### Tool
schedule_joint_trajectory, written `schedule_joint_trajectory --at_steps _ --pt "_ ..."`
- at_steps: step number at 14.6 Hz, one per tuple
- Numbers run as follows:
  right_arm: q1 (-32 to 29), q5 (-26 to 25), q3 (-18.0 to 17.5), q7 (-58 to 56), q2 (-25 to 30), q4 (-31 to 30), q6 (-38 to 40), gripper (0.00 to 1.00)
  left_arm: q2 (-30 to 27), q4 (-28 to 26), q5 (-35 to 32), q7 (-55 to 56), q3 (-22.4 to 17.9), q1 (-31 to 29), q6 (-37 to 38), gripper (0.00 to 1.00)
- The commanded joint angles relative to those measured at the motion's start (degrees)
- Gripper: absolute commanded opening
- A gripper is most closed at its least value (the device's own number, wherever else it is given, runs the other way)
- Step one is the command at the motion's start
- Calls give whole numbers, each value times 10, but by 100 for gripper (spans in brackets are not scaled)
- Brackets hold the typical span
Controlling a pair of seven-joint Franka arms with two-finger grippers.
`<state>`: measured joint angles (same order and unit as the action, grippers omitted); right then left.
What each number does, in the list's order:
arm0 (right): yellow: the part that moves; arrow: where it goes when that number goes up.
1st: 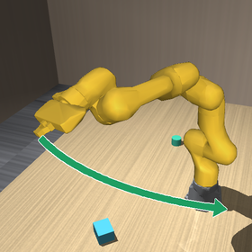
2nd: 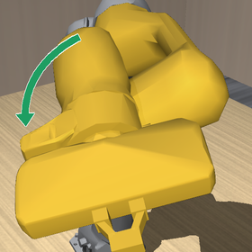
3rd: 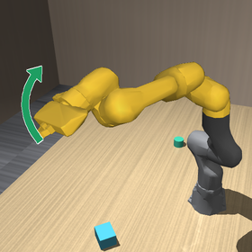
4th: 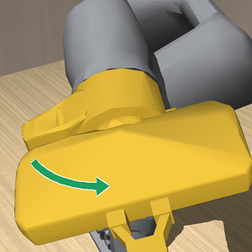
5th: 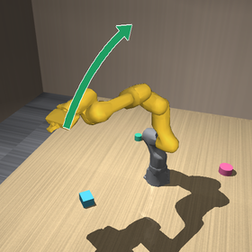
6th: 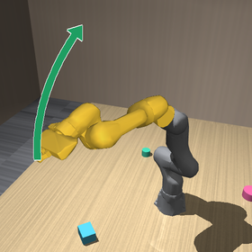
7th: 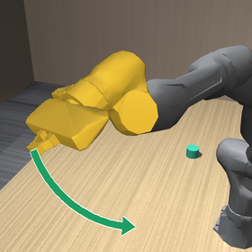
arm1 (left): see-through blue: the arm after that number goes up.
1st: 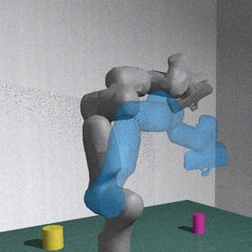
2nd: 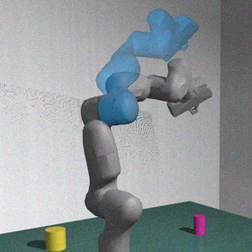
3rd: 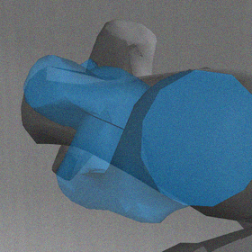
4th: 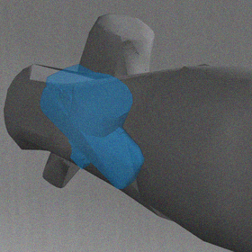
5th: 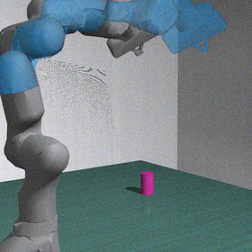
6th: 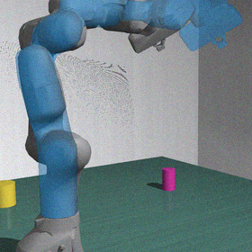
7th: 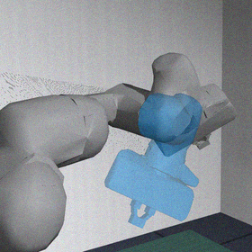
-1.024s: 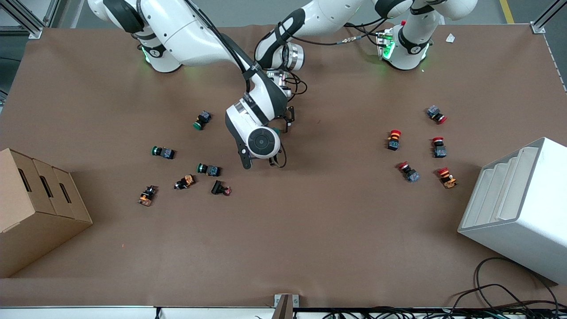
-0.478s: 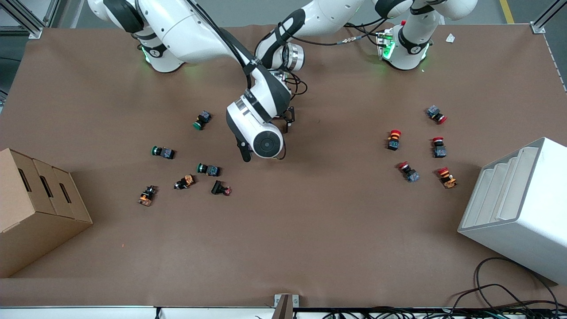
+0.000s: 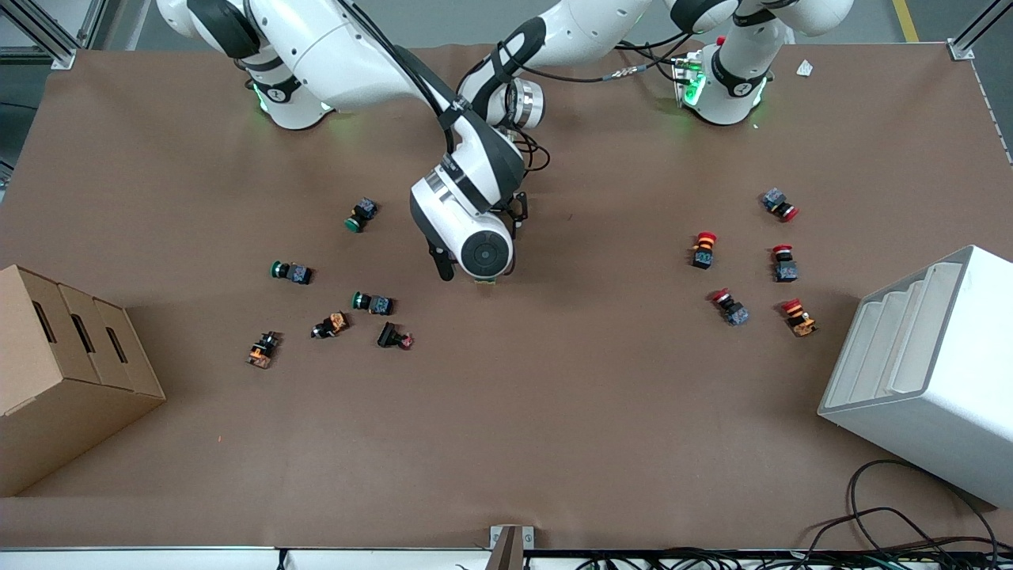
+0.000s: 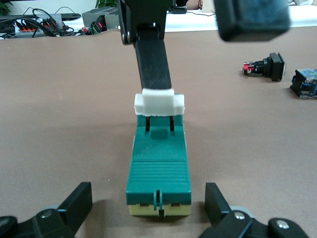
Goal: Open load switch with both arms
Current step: 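Push the white lever down onto the switch body with the right gripper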
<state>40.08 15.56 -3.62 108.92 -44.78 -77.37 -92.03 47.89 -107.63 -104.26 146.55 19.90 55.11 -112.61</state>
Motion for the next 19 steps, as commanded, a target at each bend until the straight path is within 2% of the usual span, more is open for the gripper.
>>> schedule_joint_trajectory --at_steps 1,10,19 --pt "1 12 -2 -12 4 -17 2 100 22 11 -7 -2 -9 -2 4 100" --pt "1 10 -1 -44 2 -47 -4 100 26 16 -12 -2 -10 -4 4 100" --pt "-3 10 -2 -63 6 -40 -32 100 23 16 -11 1 -10 -4 4 100"
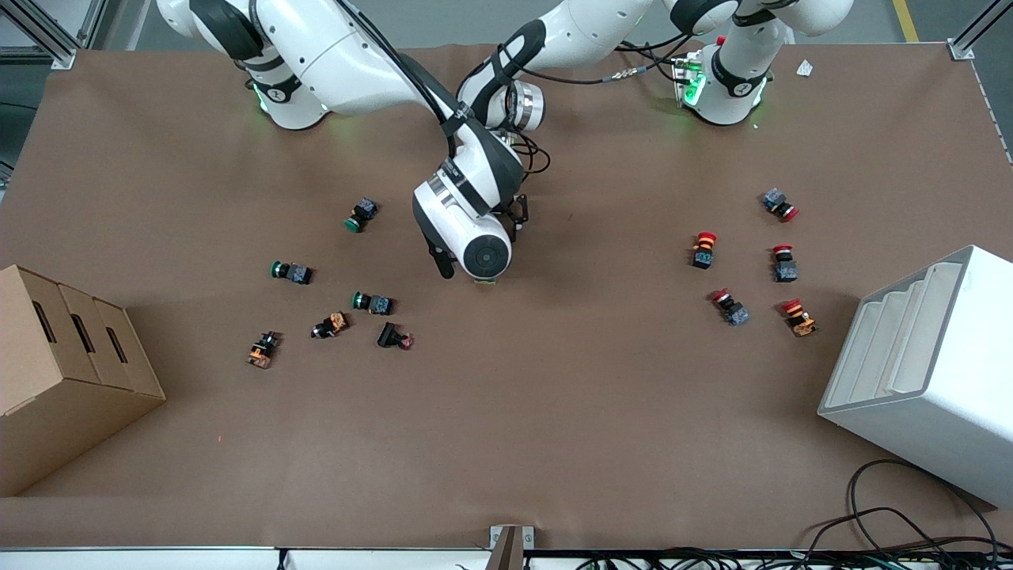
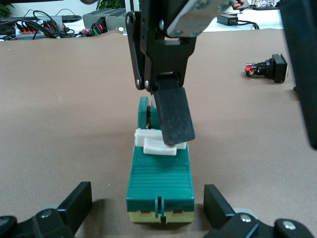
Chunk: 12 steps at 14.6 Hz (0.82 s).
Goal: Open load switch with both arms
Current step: 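Push the white lever down onto the switch body with the right gripper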
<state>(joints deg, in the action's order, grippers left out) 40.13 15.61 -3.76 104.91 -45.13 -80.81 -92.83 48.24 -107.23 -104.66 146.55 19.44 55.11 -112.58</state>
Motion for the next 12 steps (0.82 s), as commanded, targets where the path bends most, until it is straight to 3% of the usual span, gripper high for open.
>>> schedule_joint_trajectory --at_steps 1,5,9,12 --pt "-8 9 1 -45 14 -2 -20 100 19 11 -7 1 -5 -4 3 100" --pt "-47 1 8 -164 42 3 4 100 13 21 -2 -2 -4 -4 3 100" --pt "-95 -82 9 -320 87 -1 43 100 4 26 13 -18 2 -6 -3 100" --pt "-141 -137 9 -449 137 -2 60 100 -12 89 170 -142 22 -13 -25 100"
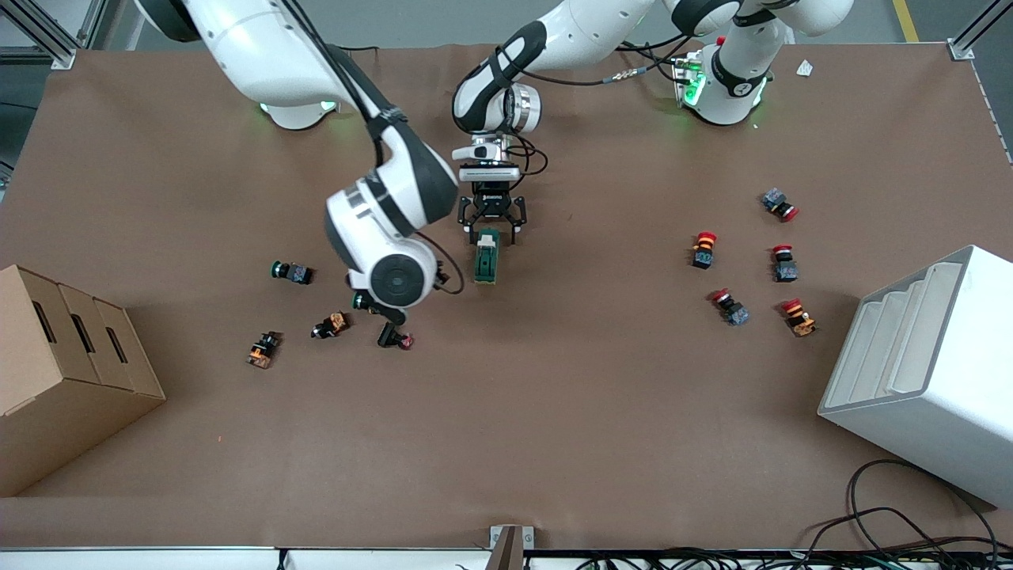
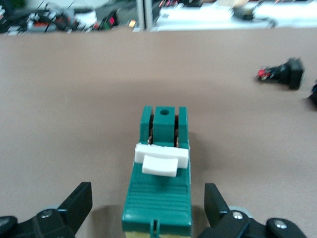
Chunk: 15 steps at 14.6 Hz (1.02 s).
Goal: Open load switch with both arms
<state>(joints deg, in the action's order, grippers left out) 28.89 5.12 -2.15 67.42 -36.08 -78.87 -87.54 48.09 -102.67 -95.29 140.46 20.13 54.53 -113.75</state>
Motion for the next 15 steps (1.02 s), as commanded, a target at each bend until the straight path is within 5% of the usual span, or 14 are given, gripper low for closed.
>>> schedule_joint_trajectory --at_steps 1,5,8,15 --pt "-51 -38 -8 -135 65 -21 15 100 -19 62 119 -131 16 -7 -13 100" --pt "-152 -48 -8 -390 110 -16 18 100 -46 113 229 -243 18 -46 -16 100" --pt "-204 -90 -8 -559 116 9 18 100 -77 191 411 -364 20 -92 -14 100" --pt "-316 -110 -8 -753 116 64 10 100 -197 198 628 -677 23 -271 -1 100"
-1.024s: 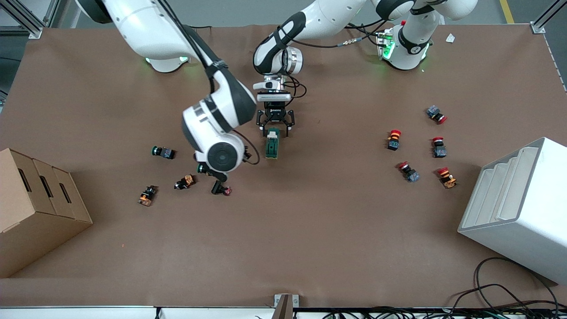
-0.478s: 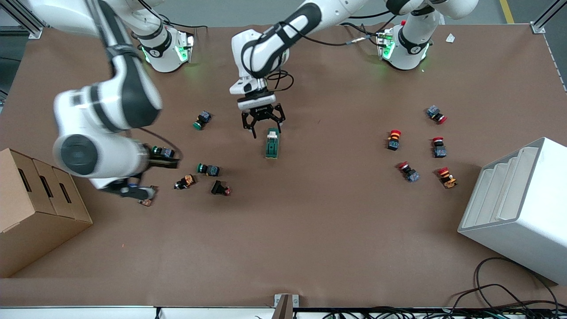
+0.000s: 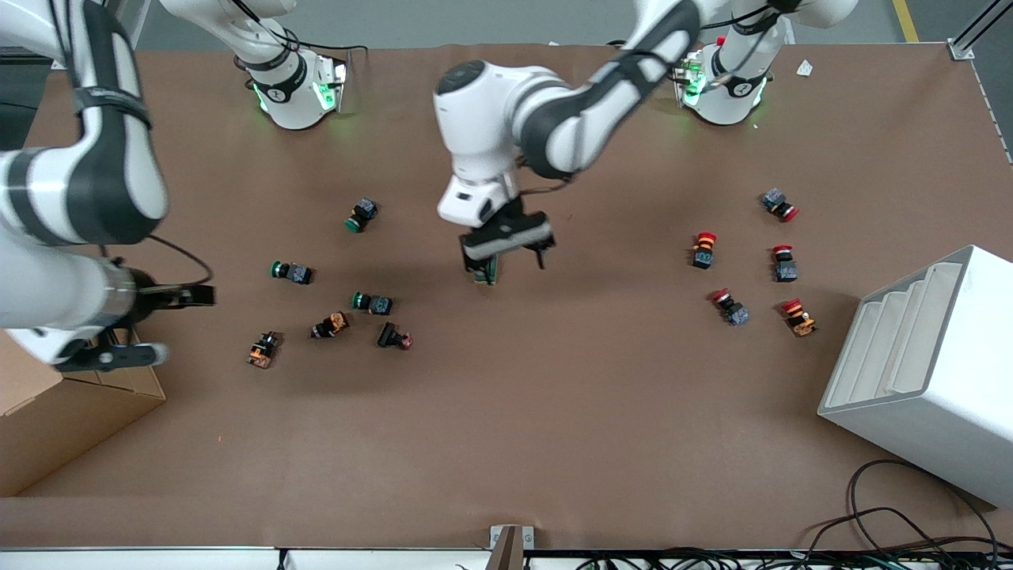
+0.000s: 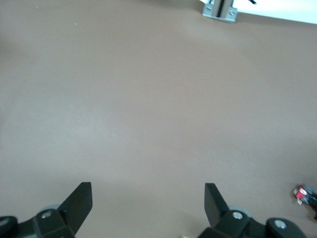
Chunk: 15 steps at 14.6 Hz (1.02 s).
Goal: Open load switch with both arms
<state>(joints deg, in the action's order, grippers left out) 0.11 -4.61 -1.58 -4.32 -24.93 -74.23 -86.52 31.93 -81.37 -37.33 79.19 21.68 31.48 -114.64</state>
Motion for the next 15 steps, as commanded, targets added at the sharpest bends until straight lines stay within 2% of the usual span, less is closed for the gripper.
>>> schedule_joint_trajectory --at_steps 1,4,6,7,10,12,15 --pt "-35 -13 -13 -37 5 23 -4 100 -50 -15 70 -98 6 -68 17 100" --pt "-36 -14 -11 -36 6 28 -4 100 -77 2 157 -207 9 -148 64 100" --pt "-36 -14 -11 -33 7 36 -1 100 -88 29 214 -326 7 -192 110 100" --pt "-37 -14 -11 -33 7 36 -1 100 -95 37 227 -351 4 -202 138 100" --pt "-38 -10 -13 -30 5 44 -8 100 -128 35 233 -414 -3 -246 147 100" --pt "-32 -12 -14 -31 5 50 -15 100 -159 30 250 -500 -41 -249 147 100" --pt "-34 -8 -17 -31 4 55 -10 100 -214 -5 371 -611 -125 -250 150 100"
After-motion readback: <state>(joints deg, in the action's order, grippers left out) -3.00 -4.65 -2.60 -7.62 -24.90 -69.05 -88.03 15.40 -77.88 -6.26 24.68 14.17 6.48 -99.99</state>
